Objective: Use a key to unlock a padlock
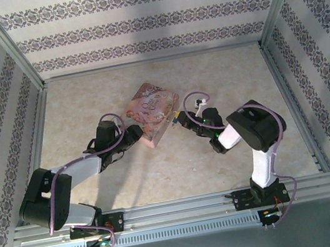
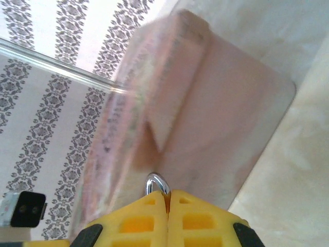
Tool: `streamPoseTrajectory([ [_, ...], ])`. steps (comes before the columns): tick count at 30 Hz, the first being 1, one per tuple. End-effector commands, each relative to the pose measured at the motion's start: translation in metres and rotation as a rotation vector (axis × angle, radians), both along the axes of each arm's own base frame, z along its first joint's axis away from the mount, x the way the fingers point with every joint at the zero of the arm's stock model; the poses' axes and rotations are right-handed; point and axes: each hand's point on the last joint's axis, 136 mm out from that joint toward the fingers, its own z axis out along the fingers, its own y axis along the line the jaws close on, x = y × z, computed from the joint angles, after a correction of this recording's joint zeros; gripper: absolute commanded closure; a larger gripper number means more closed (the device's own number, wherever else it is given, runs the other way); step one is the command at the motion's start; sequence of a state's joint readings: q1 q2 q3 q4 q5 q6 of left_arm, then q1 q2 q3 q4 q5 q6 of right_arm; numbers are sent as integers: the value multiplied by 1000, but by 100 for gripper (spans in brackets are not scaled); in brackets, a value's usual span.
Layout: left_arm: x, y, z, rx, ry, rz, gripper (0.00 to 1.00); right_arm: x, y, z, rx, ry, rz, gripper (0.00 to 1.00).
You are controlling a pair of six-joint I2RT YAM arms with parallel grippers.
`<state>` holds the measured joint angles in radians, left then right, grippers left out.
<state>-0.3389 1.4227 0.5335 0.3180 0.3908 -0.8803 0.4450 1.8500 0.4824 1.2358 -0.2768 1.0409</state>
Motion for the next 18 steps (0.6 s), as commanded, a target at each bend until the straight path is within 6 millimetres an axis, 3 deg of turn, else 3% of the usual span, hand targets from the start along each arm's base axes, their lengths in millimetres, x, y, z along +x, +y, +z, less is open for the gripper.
streamPoseTrajectory([
  [1,-10,20,-40,110,129,24,38,-6,-17,19,-81,-67,-19,100],
  [7,20,26,-32,111,108,18,37,-34,-27,39,-238,-59,43,100],
  [12,51,33,-33,107,101,17,37,-69,-39,56,-403,-28,124,100],
  [15,68,40,-33,93,93,29,37,-93,-44,62,-496,10,203,100],
  [18,80,42,-18,96,44,23,35,-114,-43,59,-529,67,286,100],
])
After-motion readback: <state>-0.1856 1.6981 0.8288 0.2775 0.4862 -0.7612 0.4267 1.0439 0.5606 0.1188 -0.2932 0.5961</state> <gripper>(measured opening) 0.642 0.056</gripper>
